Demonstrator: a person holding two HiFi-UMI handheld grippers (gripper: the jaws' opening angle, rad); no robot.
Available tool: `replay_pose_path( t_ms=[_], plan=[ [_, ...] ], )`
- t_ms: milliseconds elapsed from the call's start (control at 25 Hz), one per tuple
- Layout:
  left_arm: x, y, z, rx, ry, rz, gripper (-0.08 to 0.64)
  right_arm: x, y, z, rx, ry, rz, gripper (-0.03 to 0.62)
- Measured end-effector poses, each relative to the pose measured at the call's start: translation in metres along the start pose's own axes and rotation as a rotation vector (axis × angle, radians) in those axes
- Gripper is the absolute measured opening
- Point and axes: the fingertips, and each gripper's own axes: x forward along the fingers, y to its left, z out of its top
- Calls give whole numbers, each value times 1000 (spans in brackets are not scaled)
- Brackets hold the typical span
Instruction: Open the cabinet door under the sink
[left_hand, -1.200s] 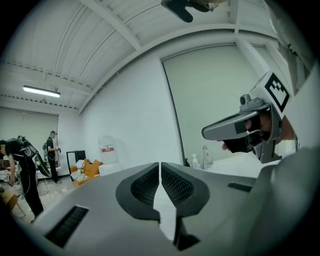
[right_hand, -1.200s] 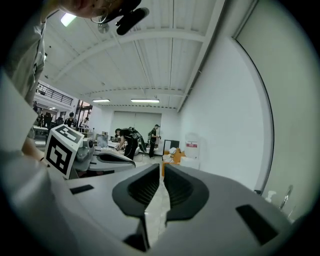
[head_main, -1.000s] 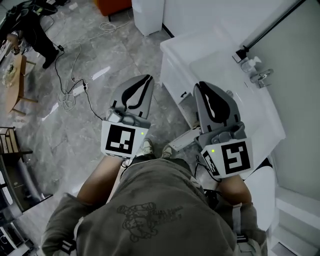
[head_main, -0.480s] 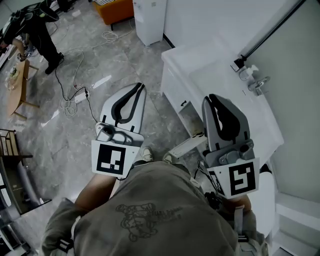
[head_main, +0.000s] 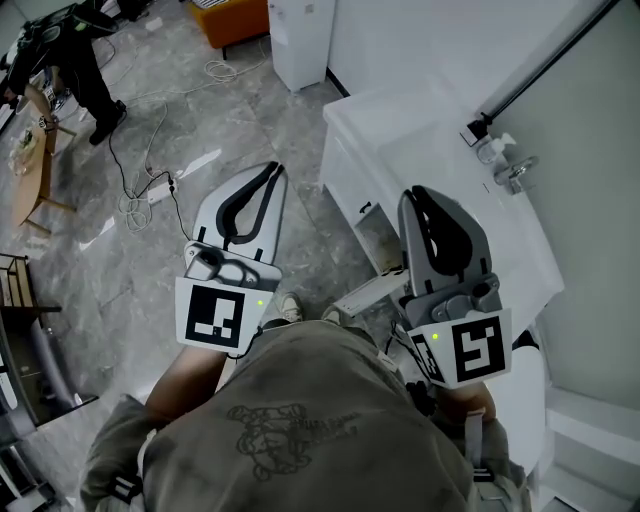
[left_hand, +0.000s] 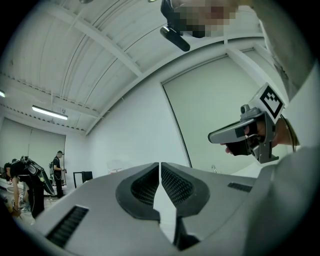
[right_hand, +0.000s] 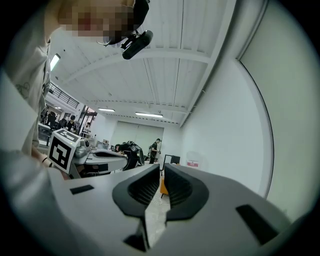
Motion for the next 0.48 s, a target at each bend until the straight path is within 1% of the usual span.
replay_pose_path(
  t_ms=[280, 480],
  plan=[
    [-3, -1, 3, 10, -6, 3, 26, -2, 2, 3, 0, -9, 2, 44],
    [-4, -2, 2, 2, -6, 0, 26, -1, 3, -2, 49, -3, 12, 44]
  ],
)
